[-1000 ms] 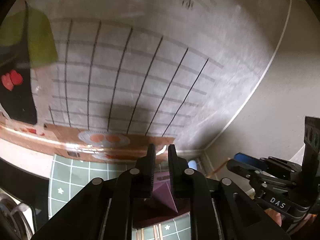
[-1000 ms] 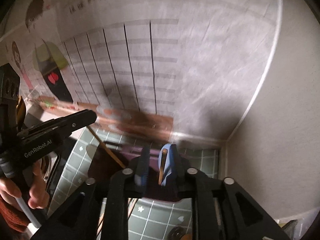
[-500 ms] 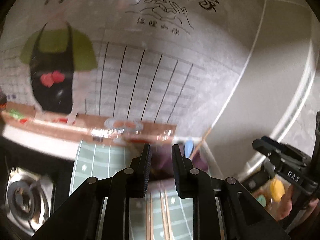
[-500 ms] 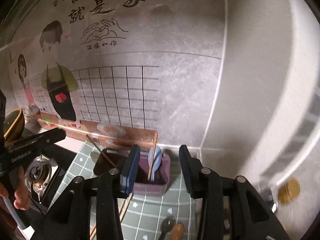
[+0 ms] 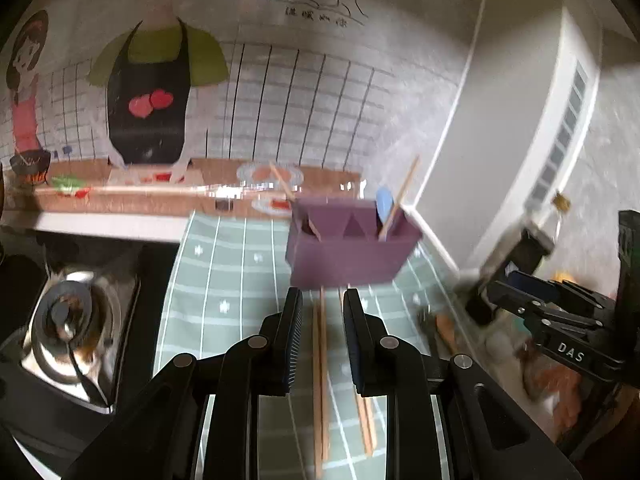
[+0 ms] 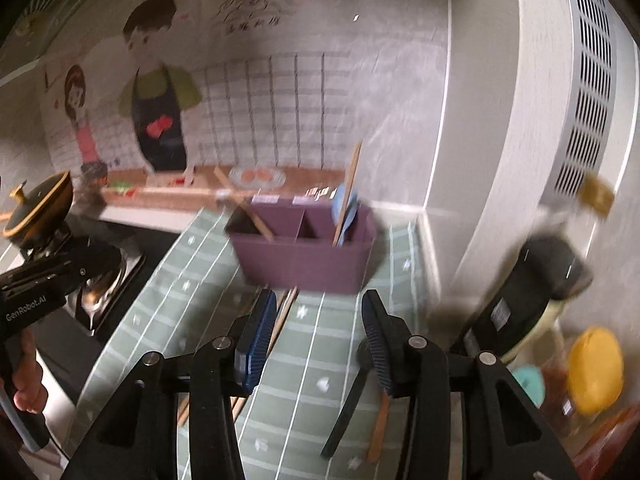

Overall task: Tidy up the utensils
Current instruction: 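Withdraw both grippers from the caddy back to the remaining chopsticks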

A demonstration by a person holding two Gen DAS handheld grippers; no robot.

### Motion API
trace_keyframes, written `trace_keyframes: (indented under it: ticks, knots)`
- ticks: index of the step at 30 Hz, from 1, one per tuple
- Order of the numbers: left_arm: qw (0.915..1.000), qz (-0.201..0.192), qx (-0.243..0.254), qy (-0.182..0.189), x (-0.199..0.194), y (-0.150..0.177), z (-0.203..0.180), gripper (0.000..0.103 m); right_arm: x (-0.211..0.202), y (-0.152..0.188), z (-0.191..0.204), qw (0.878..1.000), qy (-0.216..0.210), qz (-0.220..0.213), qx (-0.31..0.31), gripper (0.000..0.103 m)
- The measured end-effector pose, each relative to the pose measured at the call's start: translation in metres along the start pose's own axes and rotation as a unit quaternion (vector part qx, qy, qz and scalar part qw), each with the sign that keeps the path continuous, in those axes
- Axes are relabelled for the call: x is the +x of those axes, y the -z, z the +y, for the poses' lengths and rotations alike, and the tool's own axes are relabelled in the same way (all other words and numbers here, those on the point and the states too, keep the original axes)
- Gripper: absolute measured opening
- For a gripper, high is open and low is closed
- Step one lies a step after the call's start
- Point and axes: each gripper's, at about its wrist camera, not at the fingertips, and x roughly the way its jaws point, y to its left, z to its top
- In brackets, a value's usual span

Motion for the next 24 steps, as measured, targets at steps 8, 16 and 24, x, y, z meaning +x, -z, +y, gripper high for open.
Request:
trace_keyframes:
  ticks: [8,16,24]
  knots:
    - [0.9988,0.044,-0.016,-0.010,-0.008,0.072,0.019,0.022,0.011,0.069,0.029,0.999,-0.019,0.047,-0.018,0.042]
    - [0.9941,0.078,-0.070,-0.029,-0.013,0.112,0.048,0.022,0.042,0.130,0.061,0.990,-0.058,0.128,-0.030,0.024]
    - [0.9944,0.074,-0.069,-0.033,-0.022,0.122,0.047,0.022,0.061,0.149,0.070,0.984,-0.074,0.160,-0.024,0.019]
